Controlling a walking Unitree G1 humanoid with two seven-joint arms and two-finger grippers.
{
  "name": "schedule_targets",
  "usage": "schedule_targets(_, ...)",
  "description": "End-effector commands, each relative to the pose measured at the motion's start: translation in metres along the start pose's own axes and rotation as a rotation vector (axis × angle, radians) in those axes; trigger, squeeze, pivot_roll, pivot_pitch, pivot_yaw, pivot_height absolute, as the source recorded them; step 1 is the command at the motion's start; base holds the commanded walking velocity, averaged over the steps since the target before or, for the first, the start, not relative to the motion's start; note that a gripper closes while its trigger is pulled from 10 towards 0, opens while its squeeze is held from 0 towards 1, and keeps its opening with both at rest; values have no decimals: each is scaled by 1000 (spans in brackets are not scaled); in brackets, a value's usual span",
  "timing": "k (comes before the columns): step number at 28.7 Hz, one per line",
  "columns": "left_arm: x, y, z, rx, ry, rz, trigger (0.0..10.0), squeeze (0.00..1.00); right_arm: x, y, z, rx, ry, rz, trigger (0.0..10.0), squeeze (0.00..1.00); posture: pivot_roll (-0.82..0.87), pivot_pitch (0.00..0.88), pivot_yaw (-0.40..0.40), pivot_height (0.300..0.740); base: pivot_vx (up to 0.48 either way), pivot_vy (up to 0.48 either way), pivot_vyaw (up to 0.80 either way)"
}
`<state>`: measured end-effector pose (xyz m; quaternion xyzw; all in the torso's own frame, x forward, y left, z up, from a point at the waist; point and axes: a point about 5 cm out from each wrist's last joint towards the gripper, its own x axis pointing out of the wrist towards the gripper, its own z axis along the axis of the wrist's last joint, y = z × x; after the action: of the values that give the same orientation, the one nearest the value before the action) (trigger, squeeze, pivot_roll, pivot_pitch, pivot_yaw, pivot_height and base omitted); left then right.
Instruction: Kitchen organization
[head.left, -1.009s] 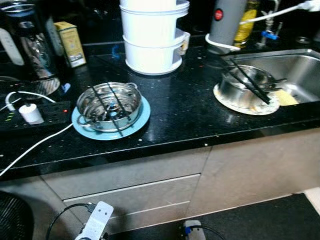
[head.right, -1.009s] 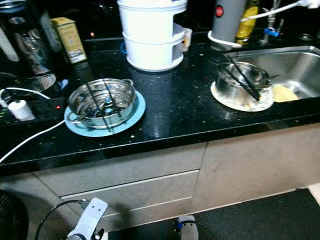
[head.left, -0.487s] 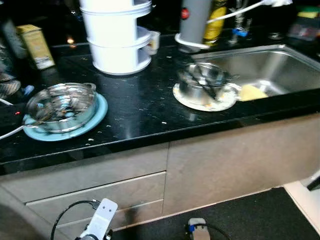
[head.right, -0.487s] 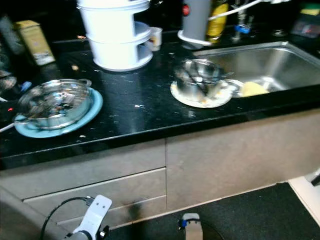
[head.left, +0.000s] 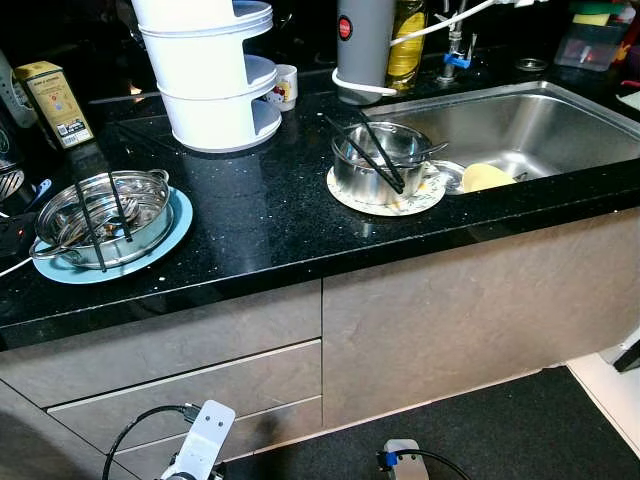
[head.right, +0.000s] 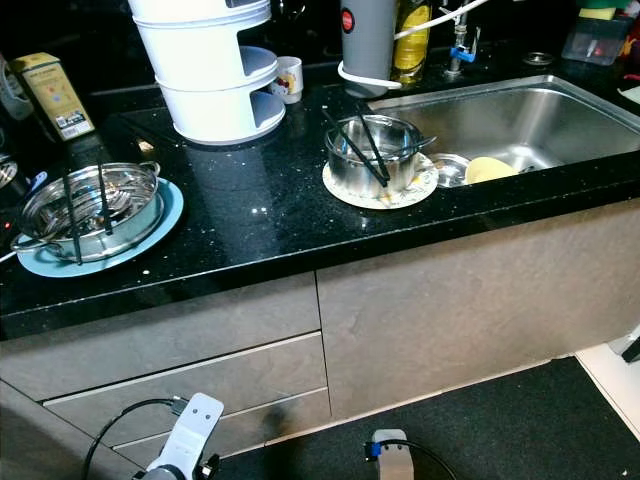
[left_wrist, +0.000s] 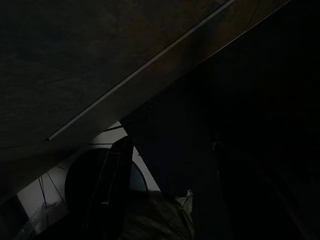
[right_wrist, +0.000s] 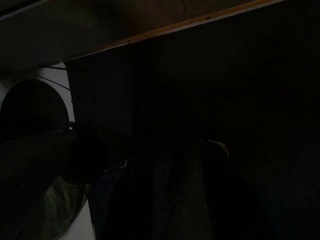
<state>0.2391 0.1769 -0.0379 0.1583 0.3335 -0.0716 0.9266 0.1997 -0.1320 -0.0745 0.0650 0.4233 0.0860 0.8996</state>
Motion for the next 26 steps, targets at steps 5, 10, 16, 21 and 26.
schedule_targets(5, -3, 0, -12, -9, 40, -12, 10000, 0, 0, 4, -6, -10, 21, 13, 10000, 0, -20, 151, 38, 740, 0, 0, 0)
schedule_targets(10, -3, -1, -11, -12, 38, -15, 10000, 0, 0, 3, -5, -13, 20, 14, 10000, 0, -23, 148, 36, 740, 0, -384, 0)
schedule_targets(16, -2, -4, -9, -37, 30, 5, 10000, 0, -1, -1, -3, -23, 17, 11, 10000, 0, -32, 150, 22, 740, 0, -160, 0)
schedule_targets(21, -2, -7, -9, -45, 25, -6, 10000, 0, -1, -3, 0, -33, 13, 11, 10000, 0, -36, 151, 14, 740, 0, 0, 0)
schedule_targets(26, -2, -10, -10, -61, 16, -8, 10000, 0, 0, -5, 3, -49, 12, 13, 10000, 0, -36, 148, 2, 740, 0, 0, 0)
